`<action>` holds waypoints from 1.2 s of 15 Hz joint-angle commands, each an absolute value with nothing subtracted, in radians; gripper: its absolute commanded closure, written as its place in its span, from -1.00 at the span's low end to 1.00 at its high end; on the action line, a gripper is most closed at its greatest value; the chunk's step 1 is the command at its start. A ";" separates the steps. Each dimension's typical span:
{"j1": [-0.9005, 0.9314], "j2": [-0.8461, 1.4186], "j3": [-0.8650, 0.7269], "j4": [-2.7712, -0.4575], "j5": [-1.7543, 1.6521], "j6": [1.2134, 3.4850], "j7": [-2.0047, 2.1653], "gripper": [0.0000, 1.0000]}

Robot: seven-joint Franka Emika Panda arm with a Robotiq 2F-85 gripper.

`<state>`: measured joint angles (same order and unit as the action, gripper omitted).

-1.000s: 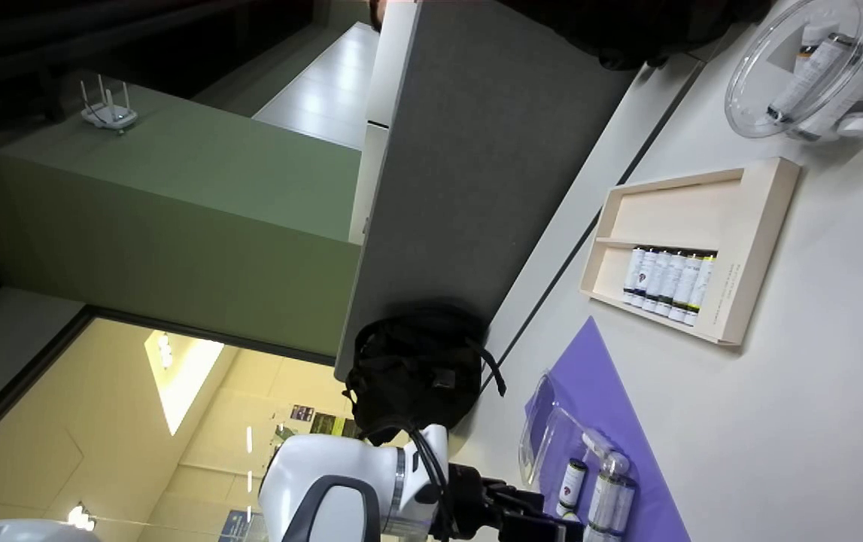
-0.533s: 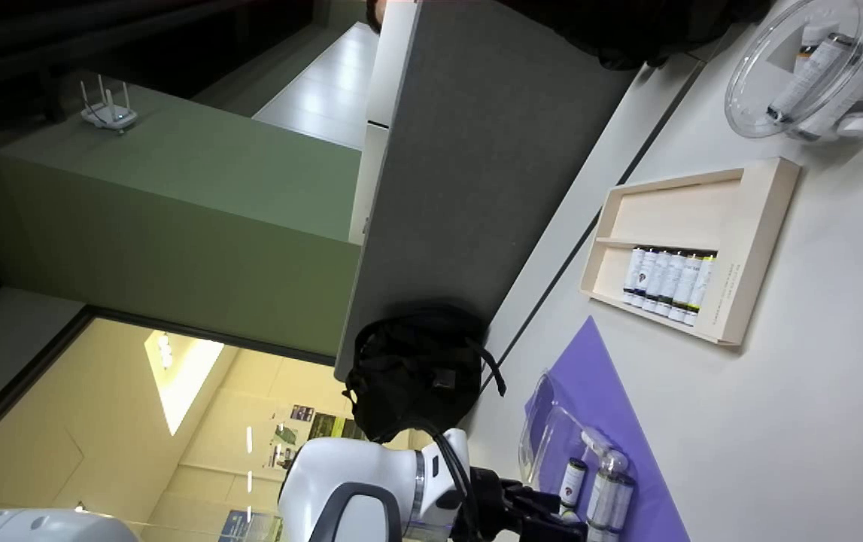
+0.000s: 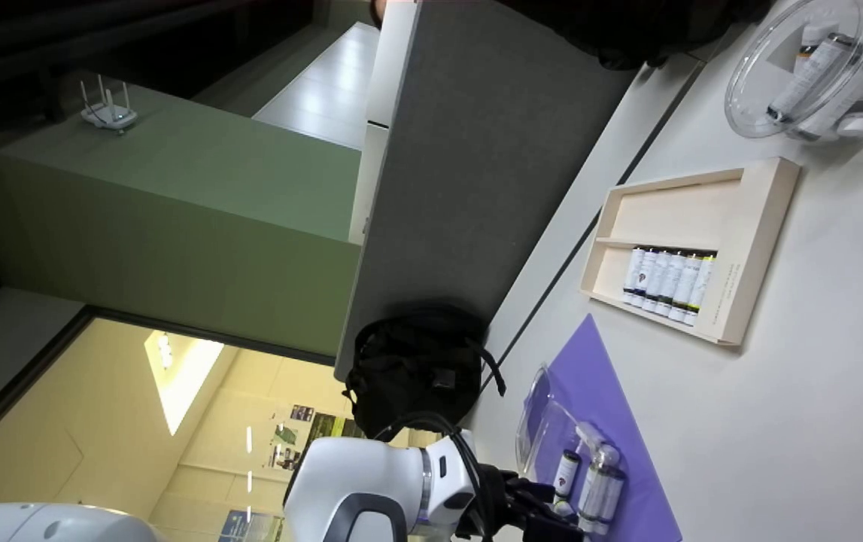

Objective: Remove one bottle from the clear container and place it on the table

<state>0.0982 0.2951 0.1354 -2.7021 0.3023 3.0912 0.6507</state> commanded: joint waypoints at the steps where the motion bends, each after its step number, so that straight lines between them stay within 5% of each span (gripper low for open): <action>1: 0.020 0.284 0.219 -2.658 0.400 3.067 0.590 -1.00; 14: -0.157 0.315 0.371 -2.573 0.534 3.011 0.504 -1.00; 18: -0.111 0.332 0.314 -2.566 0.561 2.983 0.487 -1.00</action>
<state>-0.1457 0.3137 0.3556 -2.5907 0.5121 3.0209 0.5223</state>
